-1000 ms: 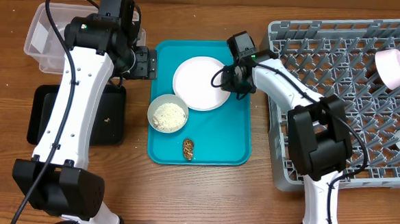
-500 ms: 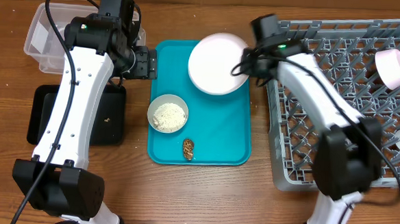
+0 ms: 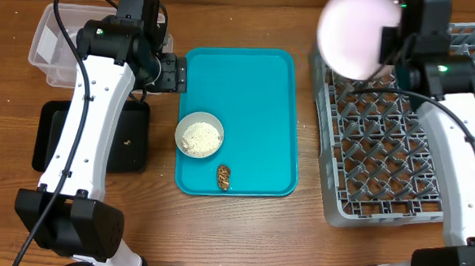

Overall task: Sort waste into correct bins and load items into the dishwasher
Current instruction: 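Lift the white plate and stand it in the dish rack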

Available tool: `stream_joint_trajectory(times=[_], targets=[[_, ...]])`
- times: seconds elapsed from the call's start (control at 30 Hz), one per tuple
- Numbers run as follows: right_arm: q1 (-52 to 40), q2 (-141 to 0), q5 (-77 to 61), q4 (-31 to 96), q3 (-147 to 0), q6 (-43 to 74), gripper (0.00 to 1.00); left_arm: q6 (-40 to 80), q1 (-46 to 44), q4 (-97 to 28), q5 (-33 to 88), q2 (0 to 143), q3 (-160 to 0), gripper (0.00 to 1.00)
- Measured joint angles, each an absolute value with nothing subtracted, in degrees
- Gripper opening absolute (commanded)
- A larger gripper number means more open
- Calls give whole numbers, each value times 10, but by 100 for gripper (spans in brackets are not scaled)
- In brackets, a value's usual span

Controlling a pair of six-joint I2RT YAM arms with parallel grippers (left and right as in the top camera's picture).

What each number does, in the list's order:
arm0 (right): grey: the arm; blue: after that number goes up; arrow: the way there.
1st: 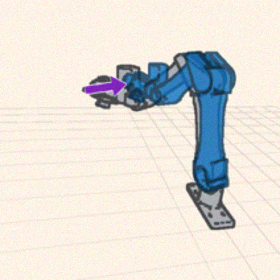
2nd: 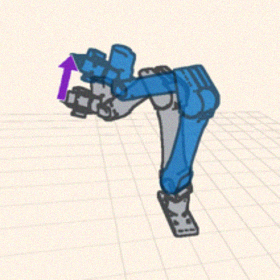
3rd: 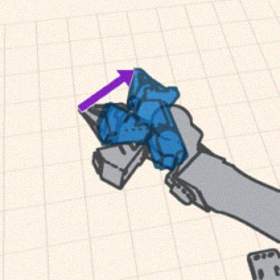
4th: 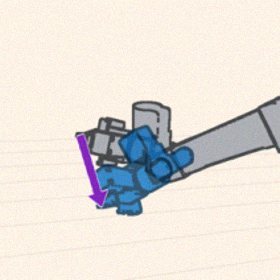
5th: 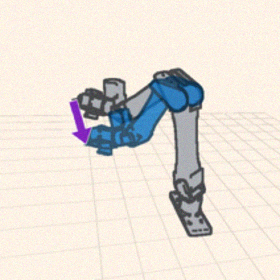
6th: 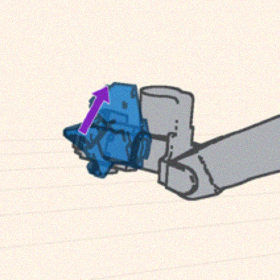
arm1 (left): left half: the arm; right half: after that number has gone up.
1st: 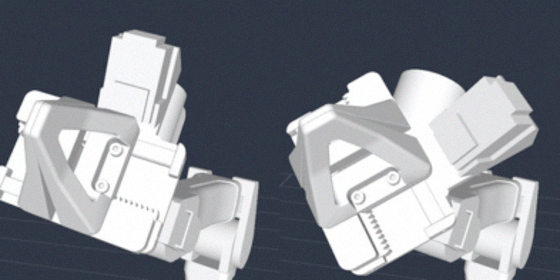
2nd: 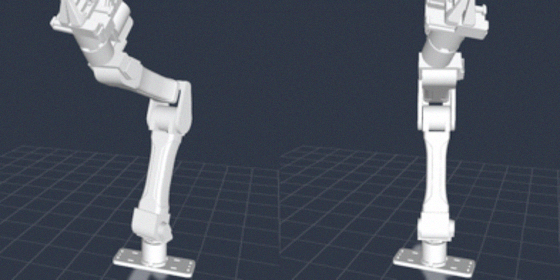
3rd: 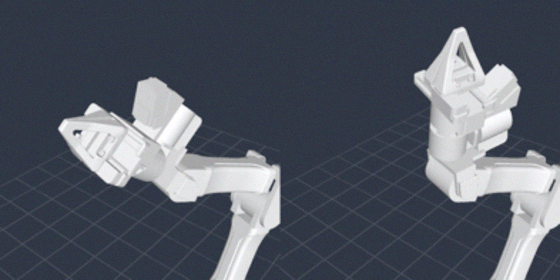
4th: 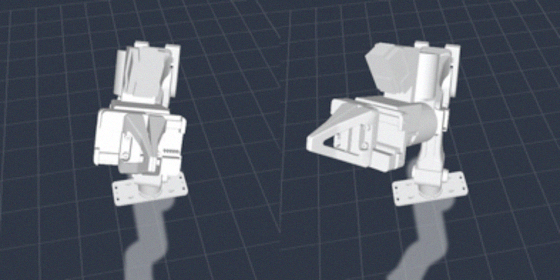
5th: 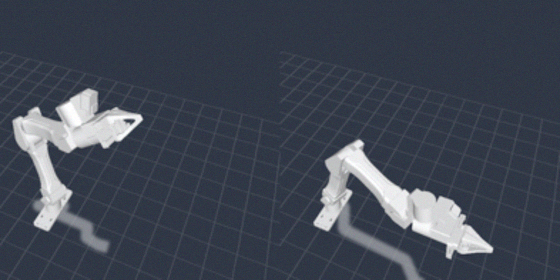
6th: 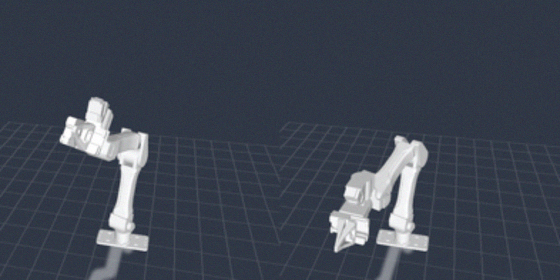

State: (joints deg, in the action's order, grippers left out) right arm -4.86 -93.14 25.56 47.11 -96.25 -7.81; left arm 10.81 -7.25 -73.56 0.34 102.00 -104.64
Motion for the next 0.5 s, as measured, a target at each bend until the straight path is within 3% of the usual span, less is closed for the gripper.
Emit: stream_joint_trajectory(times=[0.2, 0.5], targets=[[-1, -934, 364, 447, -962, -178, 4, 108, -72, -735, 3, 1020, -1046, 88], [76, -962, 461, 422, -948, -211, 4, 108, -72, -735, 3, 1020, -1046, 88]])
